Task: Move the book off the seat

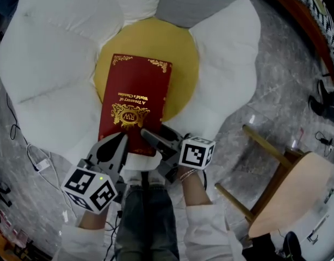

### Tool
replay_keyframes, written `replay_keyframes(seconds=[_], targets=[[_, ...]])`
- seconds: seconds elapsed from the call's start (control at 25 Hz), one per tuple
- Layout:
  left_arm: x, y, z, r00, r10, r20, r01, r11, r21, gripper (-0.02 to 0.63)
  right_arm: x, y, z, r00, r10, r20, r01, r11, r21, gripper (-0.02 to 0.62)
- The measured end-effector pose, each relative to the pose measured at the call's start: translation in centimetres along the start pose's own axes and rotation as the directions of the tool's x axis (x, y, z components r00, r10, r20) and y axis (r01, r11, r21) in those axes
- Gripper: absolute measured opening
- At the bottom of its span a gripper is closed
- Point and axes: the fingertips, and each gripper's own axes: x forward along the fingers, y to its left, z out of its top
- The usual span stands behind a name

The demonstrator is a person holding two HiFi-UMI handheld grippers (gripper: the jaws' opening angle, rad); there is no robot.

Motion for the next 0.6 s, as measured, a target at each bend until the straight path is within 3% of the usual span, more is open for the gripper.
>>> replay_keyframes(seconds=[0.24,0.44,0.6], targets=[[-0.8,0.3,0.4,1.0,0.006,-0.004,-0.006,1.0,0.001,0.006,1.6,3.4,1.2,0.995,0.098,-0.007,-0.098,0.995,-0.003,0.314],[-1.4,0.8,1.0,1.0,0.018,0.006,-0.018,1.0,0.004,0.006,2.8,4.3,1.4,0.996,0.082,-0.032,-0.082,0.997,-0.01,0.314],[-1.9,1.1,1.4,1.0,0.022,0.013,-0.022,1.0,0.005,0.006,3.2,4.3,1.1,0.996,0.013,-0.088,-0.017,0.999,-0.045,0.296]])
